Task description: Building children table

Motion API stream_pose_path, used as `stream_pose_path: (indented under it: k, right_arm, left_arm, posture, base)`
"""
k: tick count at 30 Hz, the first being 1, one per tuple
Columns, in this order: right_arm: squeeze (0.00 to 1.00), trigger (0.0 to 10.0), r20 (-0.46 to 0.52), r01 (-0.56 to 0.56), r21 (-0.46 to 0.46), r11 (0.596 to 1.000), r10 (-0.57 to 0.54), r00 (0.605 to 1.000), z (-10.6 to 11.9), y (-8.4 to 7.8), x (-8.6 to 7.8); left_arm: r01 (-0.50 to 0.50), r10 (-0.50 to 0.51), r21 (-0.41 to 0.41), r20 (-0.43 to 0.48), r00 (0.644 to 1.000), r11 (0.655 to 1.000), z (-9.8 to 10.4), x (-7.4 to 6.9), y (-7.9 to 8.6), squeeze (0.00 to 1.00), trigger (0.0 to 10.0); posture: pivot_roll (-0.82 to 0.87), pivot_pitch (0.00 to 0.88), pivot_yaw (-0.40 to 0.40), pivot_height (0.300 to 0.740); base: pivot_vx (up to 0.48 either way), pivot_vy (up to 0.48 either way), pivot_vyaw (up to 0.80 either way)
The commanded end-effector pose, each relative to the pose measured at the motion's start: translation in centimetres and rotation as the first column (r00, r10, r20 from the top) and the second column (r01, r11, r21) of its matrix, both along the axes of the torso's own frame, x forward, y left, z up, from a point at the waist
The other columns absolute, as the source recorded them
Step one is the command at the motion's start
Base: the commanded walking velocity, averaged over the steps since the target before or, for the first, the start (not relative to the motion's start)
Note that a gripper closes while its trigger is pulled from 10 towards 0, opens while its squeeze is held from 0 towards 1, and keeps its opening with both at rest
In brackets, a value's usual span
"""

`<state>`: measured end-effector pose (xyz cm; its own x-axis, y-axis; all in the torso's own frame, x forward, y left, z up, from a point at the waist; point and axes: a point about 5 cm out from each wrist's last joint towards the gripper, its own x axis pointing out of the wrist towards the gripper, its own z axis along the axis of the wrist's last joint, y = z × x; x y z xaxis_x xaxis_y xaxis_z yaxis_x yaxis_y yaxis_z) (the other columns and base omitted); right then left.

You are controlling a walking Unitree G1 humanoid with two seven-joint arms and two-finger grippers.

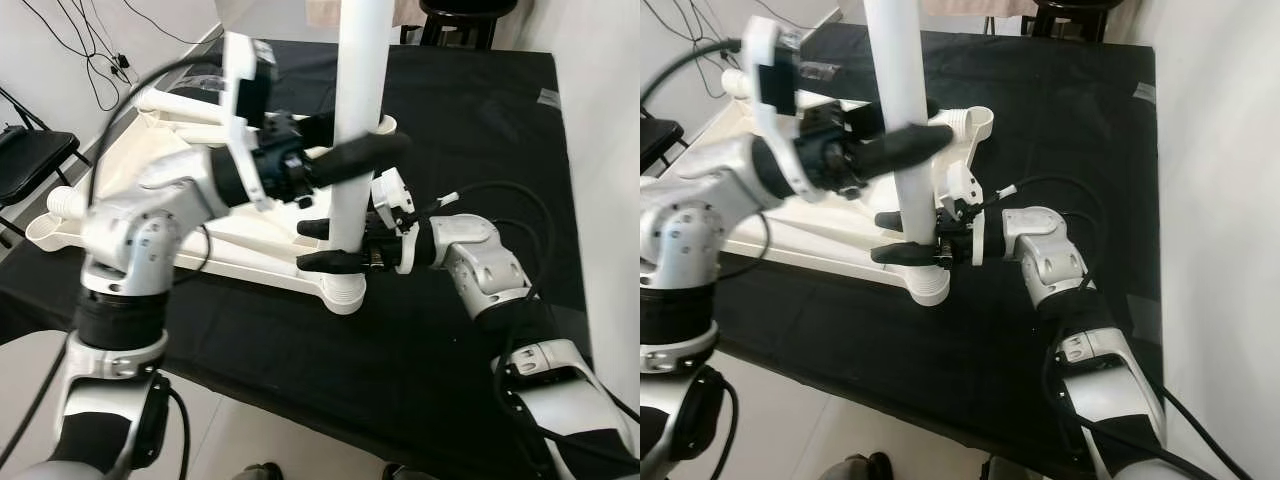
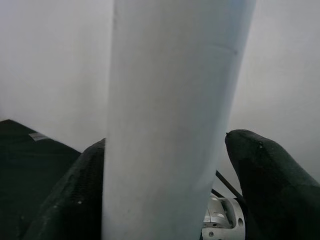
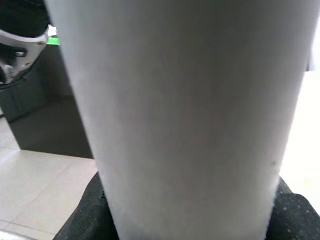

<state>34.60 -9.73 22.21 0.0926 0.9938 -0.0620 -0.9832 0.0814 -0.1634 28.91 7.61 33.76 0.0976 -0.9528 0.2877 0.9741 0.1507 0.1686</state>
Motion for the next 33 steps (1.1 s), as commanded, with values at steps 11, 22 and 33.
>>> stream_pose_path:
  k: [11, 22, 33]
  right_arm:
    - [0.0, 0.0, -0.152, 0.85, -0.15, 0.505, -0.861, 0.485, -8.4, 0.7, -6.3]
    - [0.0, 0.0, -0.177, 0.8, -0.112, 0.589, -0.804, 0.568, -8.4, 2.3, -6.4]
    - [0.0, 10.0, -0.199, 0.845, -0.096, 0.525, -0.842, 0.501, -7.2, 2.4, -7.2]
  left_arm:
    - [-0.111, 0.111, -0.002, -0.074, 0.991, 0.994, -2.2, -1.3, 2.3, 0.0, 10.0]
    - [-0.108, 0.11, 0.027, -0.052, 0.993, 0.994, -1.9, -0.9, 1.7, 0.0, 10.0]
    - [-0.069, 0.073, 0.069, -0.05, 0.996, 0.995, -2.3, -1.4, 1.3, 0.0, 0.0]
  posture:
    - [0.02, 0.226, 0.038, 0.74]
    - [0.02, 0.202, 0.056, 0.74]
    - [0.02, 0.18, 0.06, 0.74]
  base:
    - [0.0, 0.0, 0.0]
    - [0.0, 0.0, 0.0]
    - [0.0, 0.0, 0.0]
